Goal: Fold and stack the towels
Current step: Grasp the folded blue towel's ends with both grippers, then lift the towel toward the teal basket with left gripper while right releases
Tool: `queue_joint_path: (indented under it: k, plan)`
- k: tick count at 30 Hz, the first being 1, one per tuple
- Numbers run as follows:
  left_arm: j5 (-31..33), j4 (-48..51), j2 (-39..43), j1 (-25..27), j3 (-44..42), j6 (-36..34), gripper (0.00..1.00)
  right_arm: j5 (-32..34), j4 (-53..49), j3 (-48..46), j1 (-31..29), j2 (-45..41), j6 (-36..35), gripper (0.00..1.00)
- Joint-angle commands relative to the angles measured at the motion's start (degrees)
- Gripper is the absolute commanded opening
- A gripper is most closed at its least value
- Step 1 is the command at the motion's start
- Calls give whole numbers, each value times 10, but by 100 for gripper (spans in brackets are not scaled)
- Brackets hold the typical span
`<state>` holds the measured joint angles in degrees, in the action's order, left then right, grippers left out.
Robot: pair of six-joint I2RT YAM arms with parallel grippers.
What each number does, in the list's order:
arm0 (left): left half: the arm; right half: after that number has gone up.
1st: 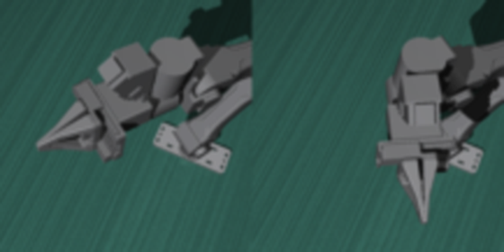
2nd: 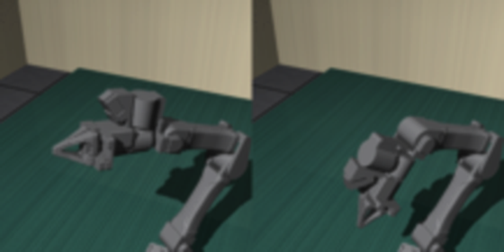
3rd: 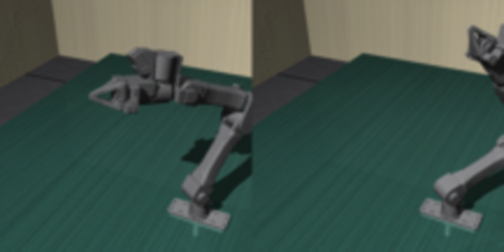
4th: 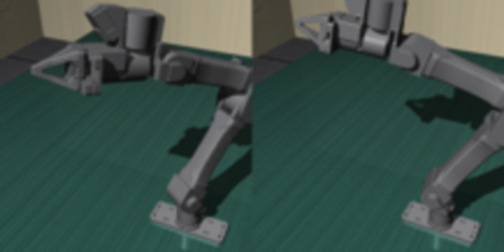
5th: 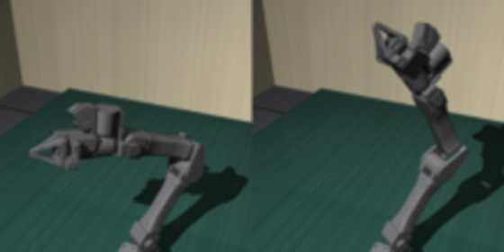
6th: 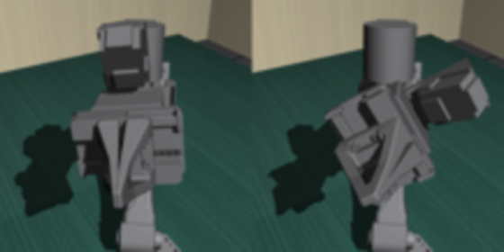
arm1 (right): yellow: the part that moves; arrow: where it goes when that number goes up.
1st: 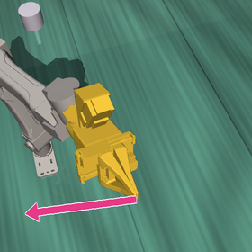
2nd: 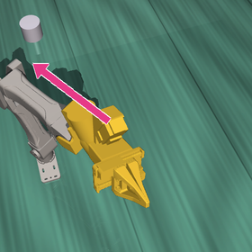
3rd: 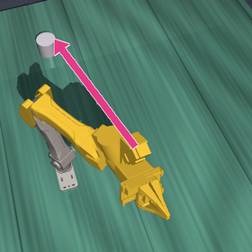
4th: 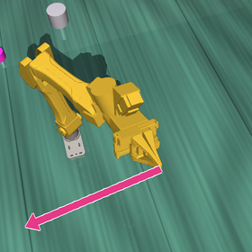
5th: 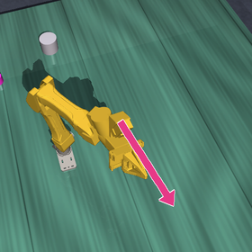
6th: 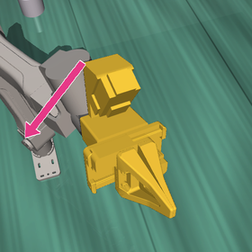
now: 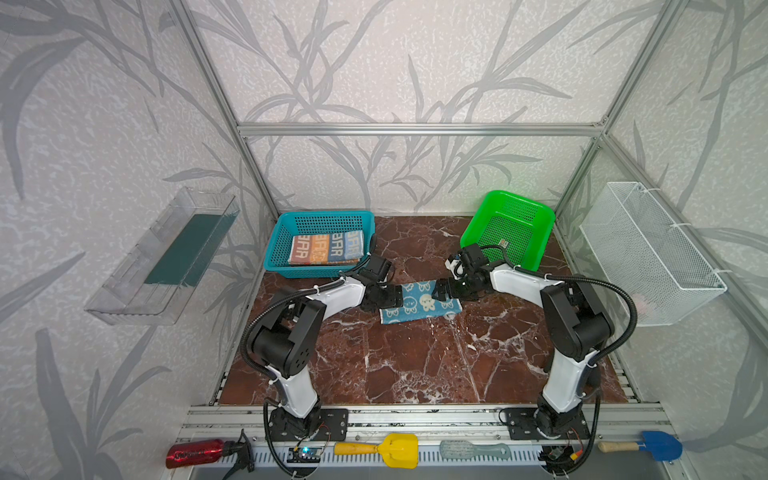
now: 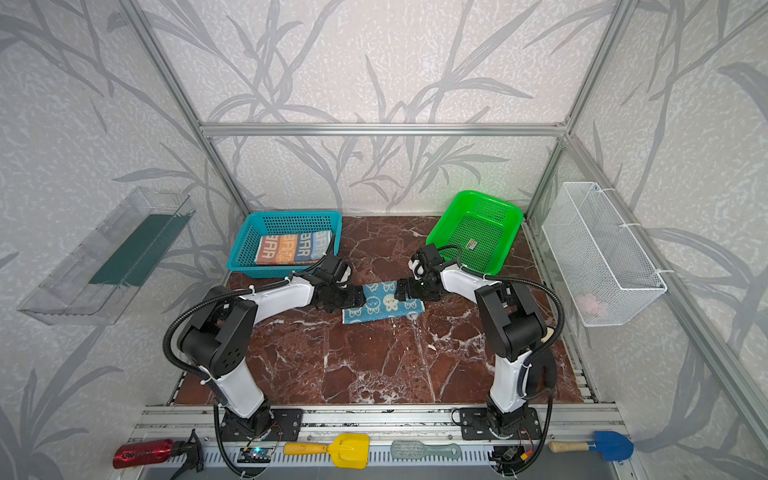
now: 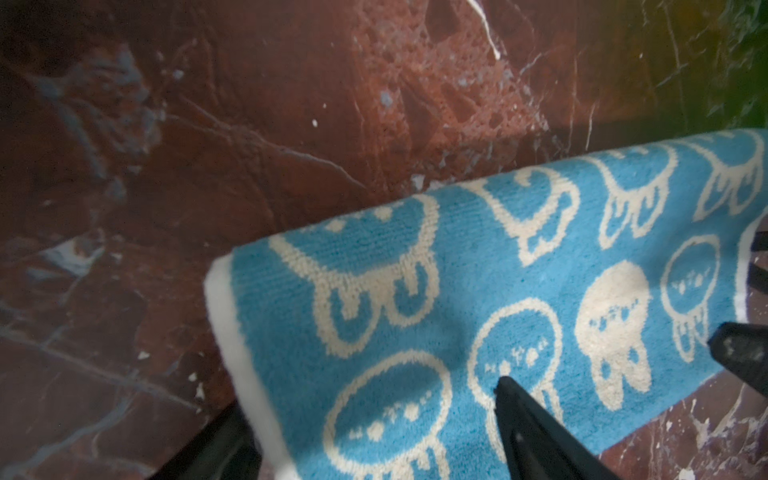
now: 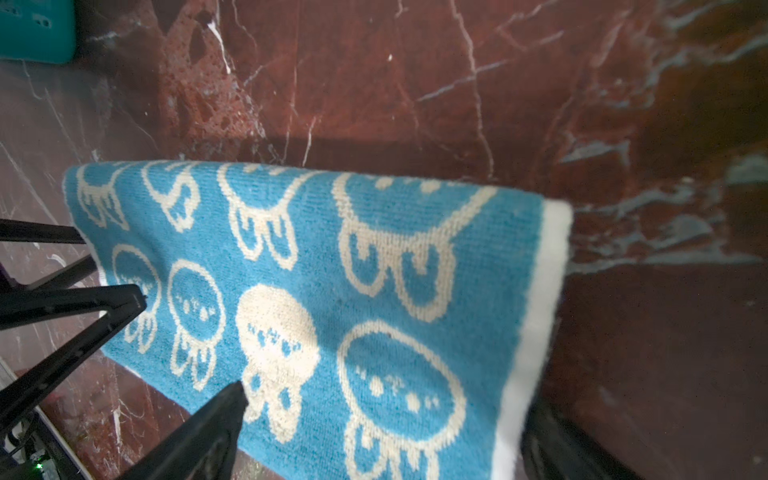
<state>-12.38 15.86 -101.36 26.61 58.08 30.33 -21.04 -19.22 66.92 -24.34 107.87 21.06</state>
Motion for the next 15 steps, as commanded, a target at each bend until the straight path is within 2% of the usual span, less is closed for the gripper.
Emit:
queue_joint_path:
  k: [1,3,6,8,10,15]
  plan:
    - [-17,5,-37,0,-39,3,77,-14,16,-21,-6,22,30,99]
    - [-22,-10,-43,1,-47,5,70,-18,26,-26,-10,26,37,99]
    - [-30,-21,-52,0,-49,5,52,-22,36,-30,-12,27,48,99]
    - [-30,-26,-57,1,-49,4,47,-27,43,-33,-15,26,52,99]
    - [-30,-27,-60,1,-46,1,32,-25,44,-32,-17,25,54,99]
    - [-14,17,-53,0,-9,-9,7,-24,37,-23,-18,24,50,99]
